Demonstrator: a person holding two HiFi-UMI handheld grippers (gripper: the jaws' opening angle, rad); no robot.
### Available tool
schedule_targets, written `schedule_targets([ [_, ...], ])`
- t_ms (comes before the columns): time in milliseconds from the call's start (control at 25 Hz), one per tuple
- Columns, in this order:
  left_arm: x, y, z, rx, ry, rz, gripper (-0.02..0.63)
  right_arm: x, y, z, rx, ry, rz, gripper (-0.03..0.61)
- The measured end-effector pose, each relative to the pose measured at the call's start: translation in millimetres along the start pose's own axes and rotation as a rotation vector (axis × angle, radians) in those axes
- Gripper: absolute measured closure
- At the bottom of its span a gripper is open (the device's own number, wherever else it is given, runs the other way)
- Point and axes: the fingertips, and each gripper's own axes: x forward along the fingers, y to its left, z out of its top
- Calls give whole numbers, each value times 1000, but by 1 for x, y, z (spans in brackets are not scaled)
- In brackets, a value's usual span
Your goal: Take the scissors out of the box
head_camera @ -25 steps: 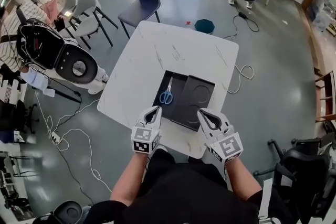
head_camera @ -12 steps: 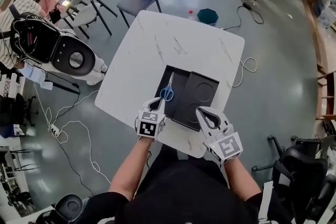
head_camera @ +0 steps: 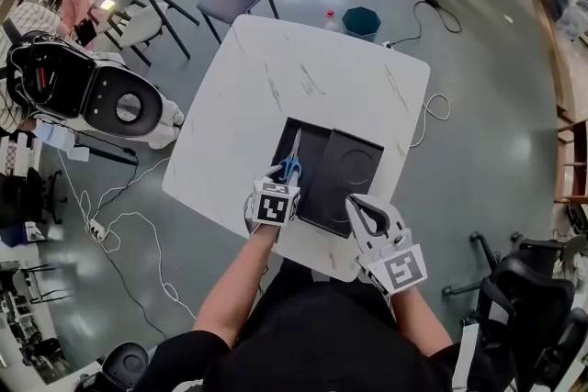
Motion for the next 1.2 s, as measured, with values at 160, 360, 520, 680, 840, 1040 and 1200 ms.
schedule_targets([
  [160,11,3,-3,-43,58,27,500,-2,-5,5,0,-17,-12,570],
  [360,30,11,-15,-77,119,89,502,-3,-12,12,9,-50,-31,571],
  [520,39,11,-25,-90,161,81,503,-3,-14,16,18,-65,-27,571],
  [680,46,10,-24,-109,169,79,502,-1,-13,17,26,-63,-22,570],
  [840,54,7,-27,-121,199,56,511,2,-8,20,29,-66,-6,570],
  [1040,56,8,-23,-124,188,44,519,4,-2,19,40,-63,9,571],
  [1200,58,8,-22,-128,181,22,525,6,0,23,32,-67,16,569],
])
